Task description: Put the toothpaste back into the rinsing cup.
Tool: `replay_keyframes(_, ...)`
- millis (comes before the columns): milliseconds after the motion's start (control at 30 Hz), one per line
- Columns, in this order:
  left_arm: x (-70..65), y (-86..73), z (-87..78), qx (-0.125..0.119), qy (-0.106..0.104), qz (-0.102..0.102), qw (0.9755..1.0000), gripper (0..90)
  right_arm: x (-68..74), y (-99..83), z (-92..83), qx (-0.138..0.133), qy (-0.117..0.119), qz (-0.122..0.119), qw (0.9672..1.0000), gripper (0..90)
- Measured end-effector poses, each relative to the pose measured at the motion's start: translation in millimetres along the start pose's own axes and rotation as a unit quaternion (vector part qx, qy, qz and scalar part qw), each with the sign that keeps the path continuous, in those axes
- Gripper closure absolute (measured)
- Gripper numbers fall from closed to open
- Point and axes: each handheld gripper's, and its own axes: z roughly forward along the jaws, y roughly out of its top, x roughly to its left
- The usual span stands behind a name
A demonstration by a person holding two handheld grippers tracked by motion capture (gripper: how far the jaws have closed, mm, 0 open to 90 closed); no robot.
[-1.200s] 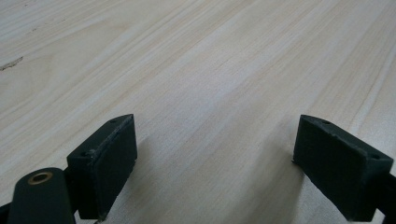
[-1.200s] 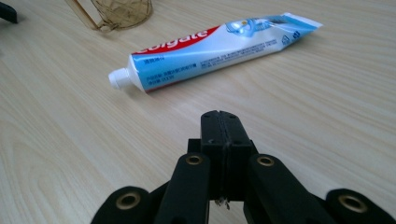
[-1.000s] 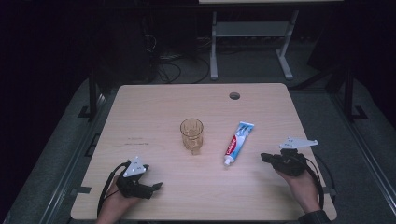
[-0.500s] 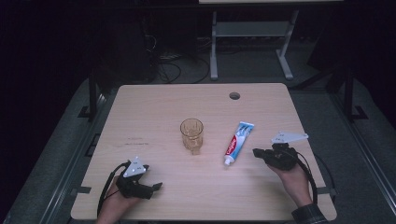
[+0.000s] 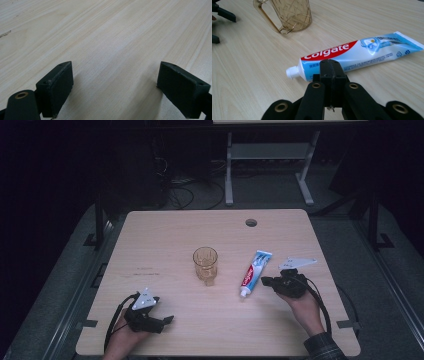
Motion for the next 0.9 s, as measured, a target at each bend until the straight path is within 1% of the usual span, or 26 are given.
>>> replay_keyframes(233, 0.0, 0.0, 0.0, 0.000, 0.000, 0.000, 1.0000, 12.8, 3.5, 8.7, 13.5, 0.002, 0.011, -0.004, 0.9999, 89.7)
replay_keyframes(267, 0.0, 0.0, 0.0, 0.000, 0.000, 0.000, 1.0000, 12.8, 3.7, 9.3, 15.5, 0.004, 0.011, -0.008, 0.9999, 89.8)
replay_keyframes(533, 0.0, 0.0, 0.0, 0.000, 0.000, 0.000, 1.0000, 12.8, 5.7, 14.8, 26.9, 0.013, 0.016, -0.008, 0.9997, 89.8)
replay_keyframes(600, 0.0, 0.0, 0.0, 0.000, 0.000, 0.000, 1.0000, 12.8, 6.0, 16.1, 27.9, 0.011, 0.017, -0.010, 0.9997, 89.8)
replay_keyframes(633, 0.0, 0.0, 0.0, 0.000, 0.000, 0.000, 1.0000, 12.8, 6.6, 19.4, 30.8, 0.011, 0.018, -0.015, 0.9997, 89.8)
replay_keyframes(700, 0.0, 0.0, 0.0, 0.000, 0.000, 0.000, 1.0000, 12.8, 7.1, 20.1, 31.4, 0.012, 0.017, -0.013, 0.9997, 89.8)
replay_keyframes(800, 0.0, 0.0, 0.0, 0.000, 0.000, 0.000, 1.0000, 12.8, 7.7, 24.5, 38.2, 0.013, 0.019, -0.018, 0.9996, 89.8)
replay_keyframes(867, 0.0, 0.0, 0.0, 0.000, 0.000, 0.000, 1.0000, 12.8, 8.1, 25.1, 39.8, 0.015, 0.019, -0.015, 0.9996, 89.8)
replay_keyframes(900, 0.0, 0.0, 0.0, 0.000, 0.000, 0.000, 1.0000, 12.8, 7.9, 25.6, 43.6, 0.019, 0.018, -0.016, 0.9995, 89.8)
